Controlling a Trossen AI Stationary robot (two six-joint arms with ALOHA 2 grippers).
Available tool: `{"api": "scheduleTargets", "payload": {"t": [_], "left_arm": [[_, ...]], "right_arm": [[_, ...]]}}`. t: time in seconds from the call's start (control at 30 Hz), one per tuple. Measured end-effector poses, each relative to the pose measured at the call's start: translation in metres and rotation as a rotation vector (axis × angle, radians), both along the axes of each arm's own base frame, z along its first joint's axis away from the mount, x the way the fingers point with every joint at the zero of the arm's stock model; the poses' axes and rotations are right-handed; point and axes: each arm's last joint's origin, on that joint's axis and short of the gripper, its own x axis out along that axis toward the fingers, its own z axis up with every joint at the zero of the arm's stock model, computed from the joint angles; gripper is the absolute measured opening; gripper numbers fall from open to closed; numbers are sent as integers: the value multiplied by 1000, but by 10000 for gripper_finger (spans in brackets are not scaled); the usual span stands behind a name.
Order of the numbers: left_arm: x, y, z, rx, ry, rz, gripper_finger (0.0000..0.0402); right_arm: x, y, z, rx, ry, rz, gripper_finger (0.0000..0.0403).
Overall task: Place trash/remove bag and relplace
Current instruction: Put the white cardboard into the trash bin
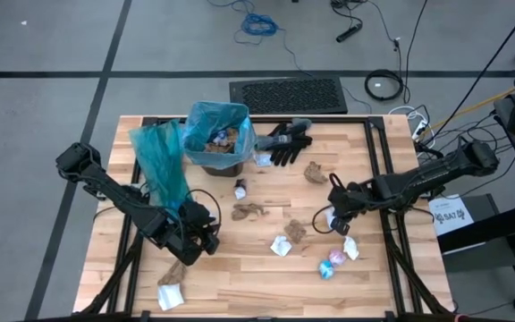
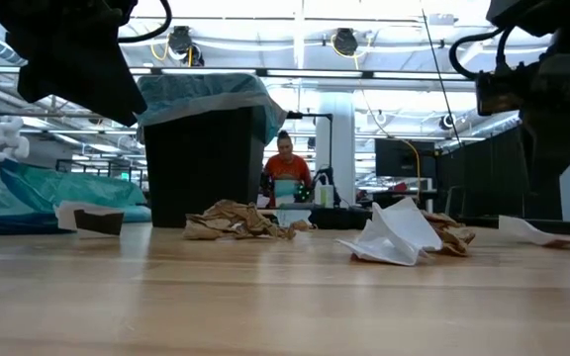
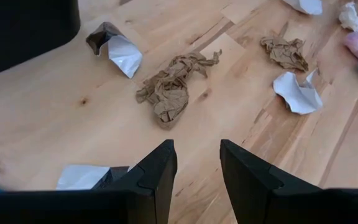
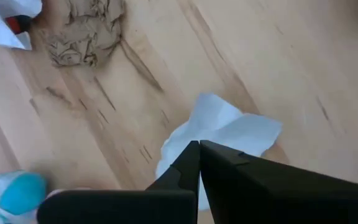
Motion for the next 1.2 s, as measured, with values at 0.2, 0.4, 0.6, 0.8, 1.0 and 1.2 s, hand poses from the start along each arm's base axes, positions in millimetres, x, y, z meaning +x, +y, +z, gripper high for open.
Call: {"api": "scheduleTargets", "payload": {"t": [0.2,0.4,0.6,0.8,1.0,1.2], "left_arm": [[0,0,0,3,2,-3,129],[0,0,0,4,2,-4,129],[0,0,0,3,2,-3,129],[0,0,0,4,2,-4,129],[0,0,0,4,2,-4,129],[0,0,0,4,2,-4,129]], "right_arm": [[3,4,1,19,-34,-20,8],[14,6,-5,20,-50,-24,64],[18,7,-16,-6,13,-27,139],[24,7,-28,-65,54,-43,179],[30,9,-45,-94,128,-42,171],[34,10,-50,-106,141,-24,35]]}}
